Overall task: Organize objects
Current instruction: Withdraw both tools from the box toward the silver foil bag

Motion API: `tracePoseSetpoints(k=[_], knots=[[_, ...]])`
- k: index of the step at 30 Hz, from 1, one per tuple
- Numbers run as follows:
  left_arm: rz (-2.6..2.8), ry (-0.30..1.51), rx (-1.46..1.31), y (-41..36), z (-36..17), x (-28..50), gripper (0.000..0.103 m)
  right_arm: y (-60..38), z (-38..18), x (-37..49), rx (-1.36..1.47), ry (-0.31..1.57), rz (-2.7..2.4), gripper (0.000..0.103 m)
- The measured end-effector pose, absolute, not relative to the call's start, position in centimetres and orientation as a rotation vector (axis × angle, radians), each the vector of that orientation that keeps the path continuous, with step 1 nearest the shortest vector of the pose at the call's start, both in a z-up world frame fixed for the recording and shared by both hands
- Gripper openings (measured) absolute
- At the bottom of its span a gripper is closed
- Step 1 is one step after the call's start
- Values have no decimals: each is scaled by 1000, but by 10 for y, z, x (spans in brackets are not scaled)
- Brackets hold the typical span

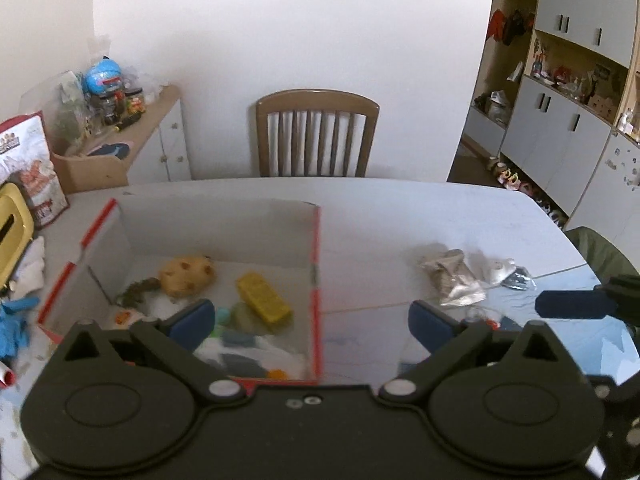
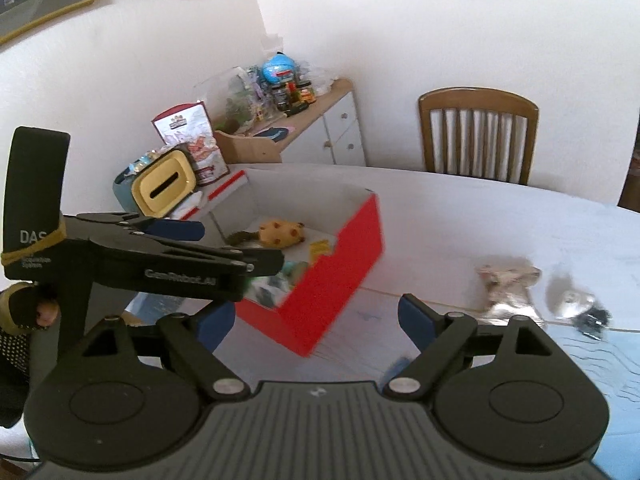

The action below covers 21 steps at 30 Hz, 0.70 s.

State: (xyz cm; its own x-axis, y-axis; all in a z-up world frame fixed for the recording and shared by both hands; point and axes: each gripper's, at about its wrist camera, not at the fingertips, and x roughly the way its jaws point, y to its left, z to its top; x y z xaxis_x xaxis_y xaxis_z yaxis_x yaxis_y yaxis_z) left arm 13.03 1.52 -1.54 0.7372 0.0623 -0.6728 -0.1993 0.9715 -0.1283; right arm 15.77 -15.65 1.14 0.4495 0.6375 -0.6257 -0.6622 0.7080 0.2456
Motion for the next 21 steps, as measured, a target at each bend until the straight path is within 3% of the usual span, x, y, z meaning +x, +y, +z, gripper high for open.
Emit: tracePoseSetpoints(k=[21], knots=[[22,774,-212,-115,-64,184,103,-337,-44,229,-12,786,505,89]])
